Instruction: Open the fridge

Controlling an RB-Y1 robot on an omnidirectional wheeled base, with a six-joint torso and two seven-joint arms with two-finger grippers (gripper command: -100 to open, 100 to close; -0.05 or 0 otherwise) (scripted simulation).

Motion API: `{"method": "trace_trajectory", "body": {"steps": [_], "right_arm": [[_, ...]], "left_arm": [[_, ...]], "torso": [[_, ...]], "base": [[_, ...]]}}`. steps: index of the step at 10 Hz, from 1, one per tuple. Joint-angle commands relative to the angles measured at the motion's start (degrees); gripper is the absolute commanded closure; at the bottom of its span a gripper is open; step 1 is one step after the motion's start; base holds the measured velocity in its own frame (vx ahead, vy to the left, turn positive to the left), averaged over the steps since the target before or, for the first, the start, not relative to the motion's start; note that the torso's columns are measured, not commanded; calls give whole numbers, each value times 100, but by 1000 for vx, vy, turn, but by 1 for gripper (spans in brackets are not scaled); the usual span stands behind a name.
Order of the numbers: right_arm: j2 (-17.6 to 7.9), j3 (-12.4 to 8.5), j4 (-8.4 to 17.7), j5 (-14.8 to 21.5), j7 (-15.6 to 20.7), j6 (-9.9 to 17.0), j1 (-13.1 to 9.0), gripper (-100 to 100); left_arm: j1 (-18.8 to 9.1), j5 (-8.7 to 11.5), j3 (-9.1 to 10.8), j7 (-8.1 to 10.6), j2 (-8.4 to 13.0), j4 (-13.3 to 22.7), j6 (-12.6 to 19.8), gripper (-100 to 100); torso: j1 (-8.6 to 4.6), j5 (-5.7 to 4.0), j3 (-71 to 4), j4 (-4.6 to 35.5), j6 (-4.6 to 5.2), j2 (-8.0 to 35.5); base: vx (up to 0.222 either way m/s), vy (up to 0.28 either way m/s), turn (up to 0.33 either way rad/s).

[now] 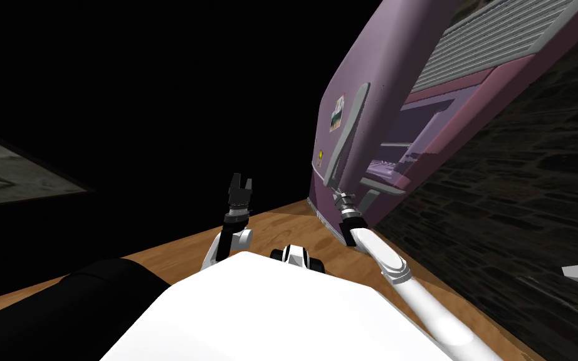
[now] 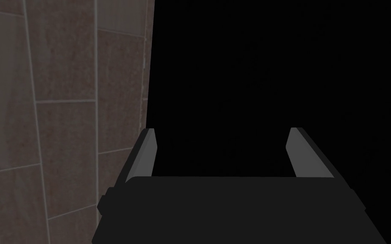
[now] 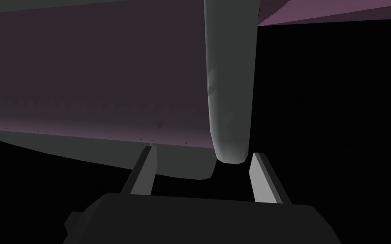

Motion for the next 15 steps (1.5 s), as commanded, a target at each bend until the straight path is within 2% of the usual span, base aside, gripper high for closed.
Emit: {"method": "trace_trajectory", "body": {"steps": [1, 2, 3, 4, 6, 7, 9, 11, 12, 13, 14, 15], "right_arm": [[69, -81, 363, 114, -65, -6, -284, 100], [373, -198, 635, 295, -59, 48, -466, 100], [376, -198, 852, 295, -59, 48, -582, 100], [376, -198, 946, 295, -59, 48, -701, 100], [376, -198, 946, 295, -59, 48, -702, 100], [680, -314, 1240, 476, -52, 102, -855, 100], [684, -314, 1530, 476, -52, 102, -1085, 100], [684, -314, 1530, 476, -52, 102, -1120, 100], [991, -431, 1881, 658, -45, 156, -1268, 100], [991, -431, 2045, 658, -45, 156, -1408, 100], [991, -431, 2113, 658, -45, 156, -1529, 100], [991, -431, 2113, 658, -45, 156, -1539, 100]], "left_arm": [[0, 0, 0, 0, 0, 0, 0, 0], [0, 0, 1, 0, 1, 0, 0, 0], [0, 0, 0, 0, 0, 0, 0, 0], [0, 0, 0, 0, 0, 0, 0, 0], [1, 0, 1, 0, 1, 0, 0, 0], [1, 0, 1, 0, 1, 0, 0, 0], [0, 0, 0, 0, 0, 0, 0, 0], [0, 0, 1, 0, 1, 0, 0, 0], [1, 0, 2, 0, 2, 0, 0, 0], [0, 0, 0, 0, 0, 0, 0, 0], [0, 0, 0, 0, 0, 0, 0, 0], [0, 0, 0, 0, 0, -1, 0, 0]], "torso": [[-20, -1, -8, 3, -4, -13], [-39, -6, -20, -1, -9, -31], [-3, 0, -24, -5, -16, -36], [11, 4, -26, -11, -21, -43], [-20, 5, -31, 1, -22, -48], [-27, 3, -33, 2, -26, -51], [30, 13, -34, -12, -34, -56], [-42, 5, -42, 4, -25, -63], [-41, 3, -45, 7, -30, -72], [20, 11, -49, -5, -44, -77], [26, 14, -46, -13, -37, -73], [-11, 7, -44, -7, -33, -72]], "base": [[-13, 22, 5], [-56, 103, -4], [-50, 136, -4], [-28, 93, 2], [-12, 26, -3], [-53, 142, 11], [-36, 131, -1], [-12, -1, -5], [-43, 125, -5], [-57, 159, 0], [-33, 85, 0], [-22, 29, 7]]}}
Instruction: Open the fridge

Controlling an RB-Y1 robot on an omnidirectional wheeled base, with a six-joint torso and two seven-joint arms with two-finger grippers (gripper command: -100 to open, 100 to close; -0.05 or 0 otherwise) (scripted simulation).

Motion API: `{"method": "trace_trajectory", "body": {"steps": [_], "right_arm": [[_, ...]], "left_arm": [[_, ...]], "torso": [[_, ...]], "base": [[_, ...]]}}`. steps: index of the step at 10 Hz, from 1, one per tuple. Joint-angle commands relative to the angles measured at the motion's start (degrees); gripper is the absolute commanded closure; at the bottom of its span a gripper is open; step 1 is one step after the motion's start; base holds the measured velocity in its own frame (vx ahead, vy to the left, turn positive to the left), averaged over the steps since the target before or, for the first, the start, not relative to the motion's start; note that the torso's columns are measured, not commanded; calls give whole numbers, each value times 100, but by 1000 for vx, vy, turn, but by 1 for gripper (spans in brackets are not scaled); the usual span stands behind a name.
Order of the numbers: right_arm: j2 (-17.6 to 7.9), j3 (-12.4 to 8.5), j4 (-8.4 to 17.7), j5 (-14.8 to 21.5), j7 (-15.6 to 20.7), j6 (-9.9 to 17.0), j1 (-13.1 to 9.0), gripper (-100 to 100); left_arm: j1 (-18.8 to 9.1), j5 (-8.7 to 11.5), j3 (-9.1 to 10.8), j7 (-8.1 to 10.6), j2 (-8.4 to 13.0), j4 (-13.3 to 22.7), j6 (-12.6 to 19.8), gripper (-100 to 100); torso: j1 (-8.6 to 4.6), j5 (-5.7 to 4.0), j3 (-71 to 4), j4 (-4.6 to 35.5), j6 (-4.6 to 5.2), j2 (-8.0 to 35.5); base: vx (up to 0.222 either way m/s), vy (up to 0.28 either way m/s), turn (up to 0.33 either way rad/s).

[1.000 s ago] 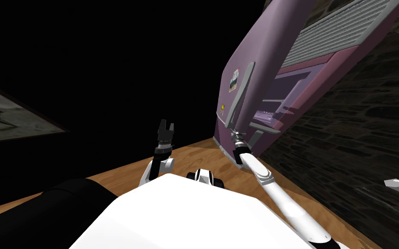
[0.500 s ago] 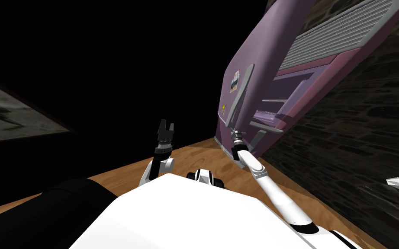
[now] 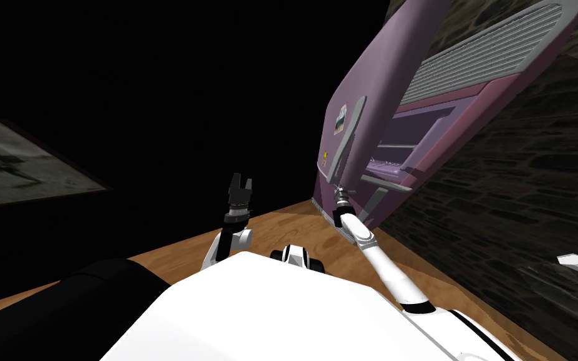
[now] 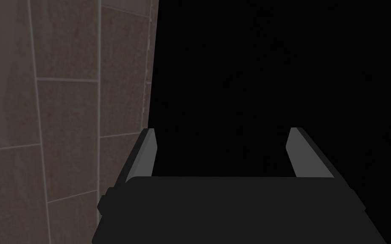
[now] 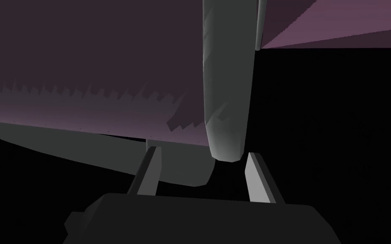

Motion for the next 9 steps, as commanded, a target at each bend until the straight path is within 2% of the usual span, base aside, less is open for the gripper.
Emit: {"method": "trace_trajectory", "body": {"steps": [1, 2, 3, 4, 5, 6, 8, 9], "right_arm": [[-40, -82, -27, -122, 103, -21, -208, 100], [268, -199, 333, 59, 110, 33, -374, 100], [268, -199, 538, 59, 110, 33, -492, 100], [268, -199, 556, 59, 110, 33, -626, 100], [268, -199, 556, 59, 110, 33, -626, 100], [558, -315, 870, 240, 116, 87, -804, 100], [575, -315, 1140, 240, 116, 87, -1044, 100], [883, -432, 1372, 422, 123, 141, -1203, 100]], "left_arm": [[0, 0, 1, 0, 1, 0, 0, 0], [1, 0, 1, 0, 1, 0, 0, 0], [0, 0, 0, 0, 0, 1, 0, 0], [1, 0, 0, 0, 0, 0, 0, 0], [1, 0, 0, 0, 0, -1, 0, 0], [0, 0, 1, 0, 1, 0, 0, 0], [0, 0, -1, 0, 0, 0, 0, 0], [0, 0, 0, 0, 0, 0, 0, 0]], "torso": [[-29, 1, -4, 18, 1, -1], [-28, 8, -10, 28, -4, -6], [25, 8, -6, 5, -7, -4], [33, 2, 23, -5, 31, 37], [-16, -19, 50, -7, 51, 75], [-47, -24, 49, 9, 42, 75], [-1, -15, 58, -1, 49, 91], [-35, -22, 65, 6, 63, 100]], "base": [[-8, -6, -10], [-39, 100, 8], [-14, 138, 93], [37, 77, 23], [-4, 46, -50], [-37, 159, 8], [-46, 121, 19], [-70, 143, 18]]}}
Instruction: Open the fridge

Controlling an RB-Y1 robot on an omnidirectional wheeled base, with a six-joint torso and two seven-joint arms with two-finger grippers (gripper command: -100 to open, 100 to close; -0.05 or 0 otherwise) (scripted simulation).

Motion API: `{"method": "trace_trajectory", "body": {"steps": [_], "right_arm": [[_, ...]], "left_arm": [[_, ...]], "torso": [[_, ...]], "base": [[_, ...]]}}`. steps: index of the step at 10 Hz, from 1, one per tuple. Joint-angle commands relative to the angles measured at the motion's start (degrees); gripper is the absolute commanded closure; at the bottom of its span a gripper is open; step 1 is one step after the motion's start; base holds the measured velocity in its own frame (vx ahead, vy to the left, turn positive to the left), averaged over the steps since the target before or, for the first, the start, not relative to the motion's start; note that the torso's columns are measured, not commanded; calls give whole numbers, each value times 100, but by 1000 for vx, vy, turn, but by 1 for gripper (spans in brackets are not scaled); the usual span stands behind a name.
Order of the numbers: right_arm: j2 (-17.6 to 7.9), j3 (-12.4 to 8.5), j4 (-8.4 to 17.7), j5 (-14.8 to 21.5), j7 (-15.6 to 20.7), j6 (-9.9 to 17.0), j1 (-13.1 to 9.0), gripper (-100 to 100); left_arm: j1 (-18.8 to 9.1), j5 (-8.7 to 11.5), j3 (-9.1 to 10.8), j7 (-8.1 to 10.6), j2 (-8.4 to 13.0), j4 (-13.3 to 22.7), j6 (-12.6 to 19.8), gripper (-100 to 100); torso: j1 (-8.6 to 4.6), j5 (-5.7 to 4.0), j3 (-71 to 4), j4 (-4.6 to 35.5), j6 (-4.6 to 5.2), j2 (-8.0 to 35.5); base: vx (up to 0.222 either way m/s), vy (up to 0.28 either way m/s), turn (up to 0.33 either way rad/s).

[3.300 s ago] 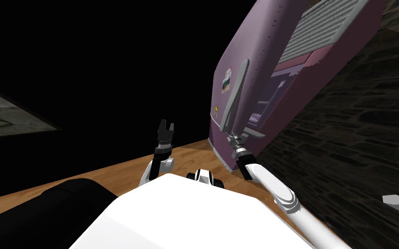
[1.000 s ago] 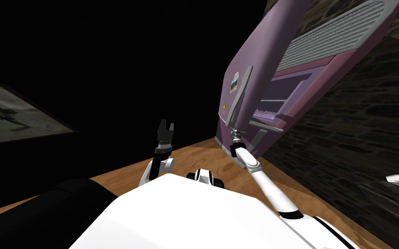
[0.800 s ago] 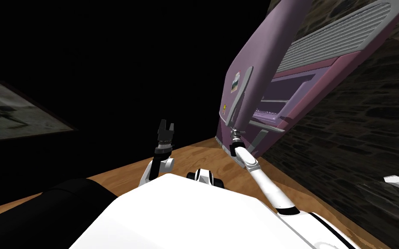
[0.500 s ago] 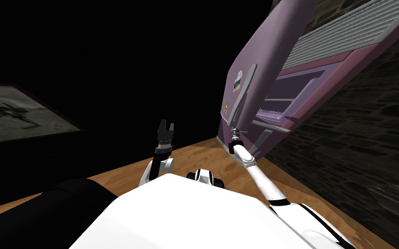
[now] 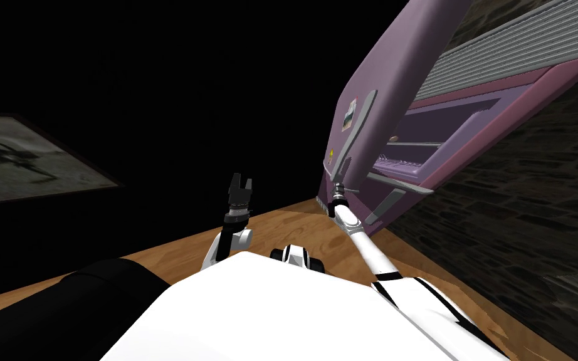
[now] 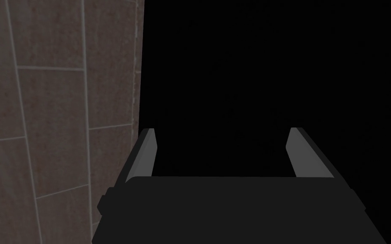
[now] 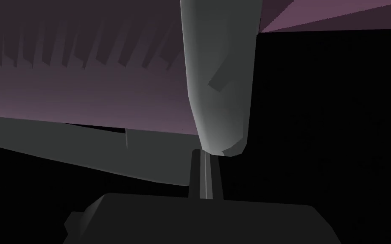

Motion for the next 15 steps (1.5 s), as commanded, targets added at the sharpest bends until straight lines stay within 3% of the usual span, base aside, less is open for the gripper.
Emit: {"method": "trace_trajectory", "body": {"steps": [1, 2, 3, 4, 5, 6, 7, 8, 9, 10, 15], "right_arm": [[285, -165, 494, 158, 34, 48, -456, 100], [285, -165, 638, 158, 34, 48, -546, 100], [567, -282, 899, 340, 41, 102, -765, 100], [593, -282, 1120, 340, 41, 102, -946, 100], [593, -282, 1221, 340, 41, 102, -965, 100], [873, -398, 1387, 521, 47, 157, -1196, 100], [900, -398, 1529, 521, 47, 157, -1345, 100], [900, -398, 1786, 521, 47, 157, -1383, 100], [879, -376, 1691, 549, -21, 167, -1361, 100], [914, -332, 1539, 733, -87, 321, -1274, -100], [1016, -196, 1049, 1257, -327, 782, -984, -100]], "left_arm": [[0, 0, 0, 0, -1, 0, 0, 0], [0, 0, 0, 0, 0, 0, 0, 0], [0, 0, 0, 0, 0, 0, 0, 0], [0, 0, 0, 0, 0, 0, 0, 0], [0, 0, 0, 0, 0, 0, 0, 0], [0, 0, 0, 0, 0, 0, 0, 0], [0, 0, 0, 0, 0, 0, 0, 0], [-1, 0, -1, 0, -1, 0, 0, 0], [0, 0, 0, 0, 0, 0, 0, 0], [0, 0, 1, 0, 1, 0, 0, 0], [1, 0, 1, 0, 1, 0, 0, 0]], "torso": [[17, -3, 12, -6, 4, 20], [15, -4, 18, -8, 10, 26], [-8, -8, 14, -5, 14, 20], [20, -6, 16, -10, 7, 26], [18, -6, 23, -14, 11, 36], [-6, -15, 23, -17, 15, 35], [18, -11, 29, -15, 11, 46], [22, -7, 29, -14, 13, 45], [-6, -15, 23, -19, 16, 33], [-23, -21, 17, -21, 16, 26], [-11, -12, -16, -22, 12, -29]], "base": [[-44, 148, 6], [-3, 89, 1], [-26, 152, -2], [-37, 150, 6], [-19, 85, 5], [-59, 145, 5], [-66, 164, 0], [-32, 94, 2], [-12, 34, 2], [62, -17, 46], [110, -62, 49]]}}
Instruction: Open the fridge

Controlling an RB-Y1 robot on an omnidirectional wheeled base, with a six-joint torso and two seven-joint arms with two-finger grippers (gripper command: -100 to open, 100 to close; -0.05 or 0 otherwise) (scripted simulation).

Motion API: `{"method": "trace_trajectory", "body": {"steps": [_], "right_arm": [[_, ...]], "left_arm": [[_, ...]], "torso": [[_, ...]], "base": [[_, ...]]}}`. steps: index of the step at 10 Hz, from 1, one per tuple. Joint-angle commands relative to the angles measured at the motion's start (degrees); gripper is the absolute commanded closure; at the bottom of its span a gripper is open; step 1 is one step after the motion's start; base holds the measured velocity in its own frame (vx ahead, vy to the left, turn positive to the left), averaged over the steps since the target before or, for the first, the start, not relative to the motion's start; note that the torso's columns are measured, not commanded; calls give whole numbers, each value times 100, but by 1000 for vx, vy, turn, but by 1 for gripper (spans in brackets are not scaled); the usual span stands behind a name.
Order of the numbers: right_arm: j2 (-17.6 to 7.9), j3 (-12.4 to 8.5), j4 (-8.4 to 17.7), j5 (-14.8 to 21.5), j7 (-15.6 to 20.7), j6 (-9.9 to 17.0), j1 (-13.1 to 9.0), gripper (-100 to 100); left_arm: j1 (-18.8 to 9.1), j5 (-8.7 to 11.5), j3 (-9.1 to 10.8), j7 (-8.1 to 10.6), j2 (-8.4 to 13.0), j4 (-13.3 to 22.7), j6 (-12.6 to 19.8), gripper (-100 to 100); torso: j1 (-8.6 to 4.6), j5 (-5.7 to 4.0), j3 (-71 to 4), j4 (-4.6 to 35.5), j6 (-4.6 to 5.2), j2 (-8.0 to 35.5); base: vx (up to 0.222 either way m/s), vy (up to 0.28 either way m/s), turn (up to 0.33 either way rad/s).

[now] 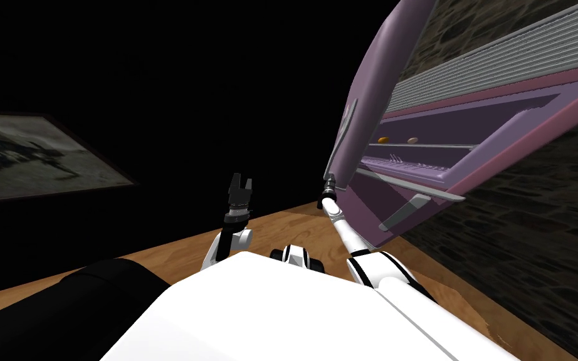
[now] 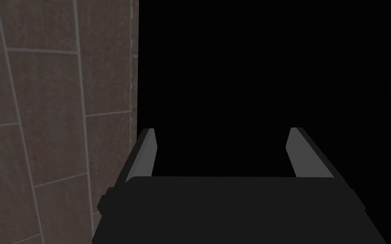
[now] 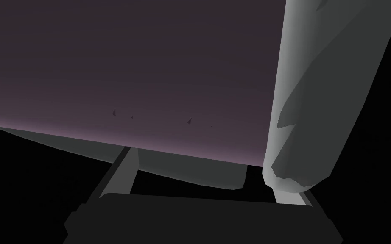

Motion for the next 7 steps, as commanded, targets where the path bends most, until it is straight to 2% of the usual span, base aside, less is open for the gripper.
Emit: {"method": "trace_trajectory", "body": {"steps": [1, 2, 5, 6, 7], "right_arm": [[15, 28, -228, 252, -113, 239, 87, -100], [32, 50, -308, 336, -156, 315, 138, -100], [32, 50, -308, 336, -156, 315, 138, -100], [120, 139, -256, 306, -160, 260, 290, -100], [120, 71, -190, 213, -51, 151, 129, -100]], "left_arm": [[0, 0, 0, 0, 0, 0, 0, 0], [0, 0, 0, 0, 0, 0, 0, 0], [-1, 0, -1, 0, -1, 0, 0, 0], [-1, 0, -1, 0, -1, 0, 0, 0], [0, 0, 0, 0, 0, 0, 0, 0]], "torso": [[-16, 8, -19, 19, 0, -28], [-27, 13, -34, 33, 5, -51], [-49, 19, -50, 56, 16, -73], [-53, 16, -47, 53, 16, -72], [-37, -1, -30, 10, 10, -45]], "base": [[66, -48, 50], [72, -24, 46], [14, 5, 2], [-26, 17, 4], [-10, 36, -24]]}}
